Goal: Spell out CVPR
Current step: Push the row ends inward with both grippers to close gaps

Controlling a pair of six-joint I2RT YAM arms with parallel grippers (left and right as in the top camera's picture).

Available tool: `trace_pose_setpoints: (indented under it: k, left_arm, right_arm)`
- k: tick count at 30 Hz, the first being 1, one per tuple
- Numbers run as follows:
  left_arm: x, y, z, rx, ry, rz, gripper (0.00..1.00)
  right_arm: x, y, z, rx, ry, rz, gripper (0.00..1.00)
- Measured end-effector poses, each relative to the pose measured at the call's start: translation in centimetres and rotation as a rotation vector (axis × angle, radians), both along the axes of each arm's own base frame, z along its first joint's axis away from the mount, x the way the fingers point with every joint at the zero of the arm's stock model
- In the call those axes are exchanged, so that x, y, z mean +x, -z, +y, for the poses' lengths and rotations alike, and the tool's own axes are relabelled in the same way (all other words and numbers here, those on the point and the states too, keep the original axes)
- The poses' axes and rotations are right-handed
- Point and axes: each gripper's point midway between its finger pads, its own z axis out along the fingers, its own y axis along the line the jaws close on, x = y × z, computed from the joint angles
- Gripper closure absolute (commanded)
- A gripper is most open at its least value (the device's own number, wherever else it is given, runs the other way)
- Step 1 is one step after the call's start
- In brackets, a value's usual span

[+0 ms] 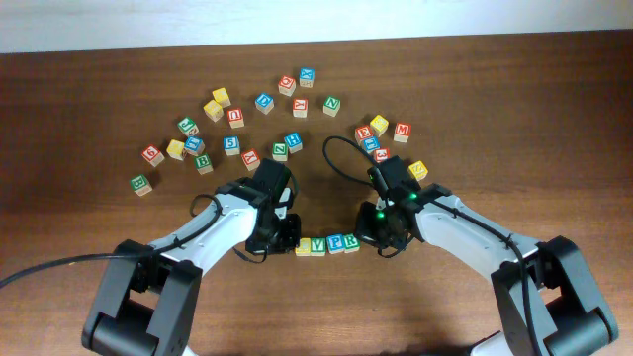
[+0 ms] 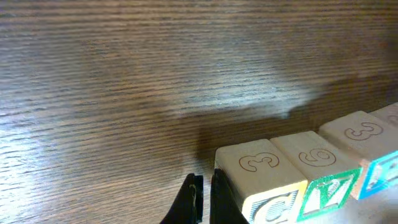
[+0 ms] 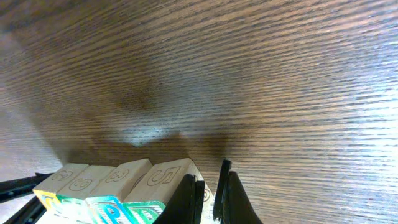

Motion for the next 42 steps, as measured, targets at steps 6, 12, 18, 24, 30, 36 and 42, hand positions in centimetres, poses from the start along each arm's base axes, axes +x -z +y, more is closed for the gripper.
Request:
trace_pose_setpoints:
  k: [6,12,18,24,30,36,42]
  left_arm:
    - [-0.2,-0.1,-0.2,-0.011,0.000,0.011,1.00]
    - [-0.2,-0.1,-0.3,-0.013,0.000,0.008,1.00]
    - [0.4,0.0,-0.3,-0.010,-0.003,-0.017,1.00]
    - [0.4,0.0,-0.1,-0.003,-0.003,-0.018,1.00]
    - [0.4,0.0,-0.1,-0.002,-0.003,-0.017,1.00]
    - [0.5,0.1,0.0,0.009,-0.008,-0.024,0.75]
    - [0.8,0.3,0.9,0.057,-0.017,-0.038,0.76]
  right_arm:
    - [-1.5,0.2,-0.2,-0.002,-0.005,0.066,0.96]
    - [-1.9,0.1,0.0,0.014,0.008,0.093,0.96]
    - [-2.4,0.2,0.6,0.000,0.008,0.100,0.96]
    - [-1.5,0.3,0.6,-0.018,0.013,0.054,0.96]
    - [-1.1,0.3,0.5,-0.025,0.015,0.033,0.96]
    - [-1.4,0.4,0.3,-0.036,0.016,0.044,0.92]
    - [-1.9,0.6,-0.2,-0.062,-0.015,0.049,0.84]
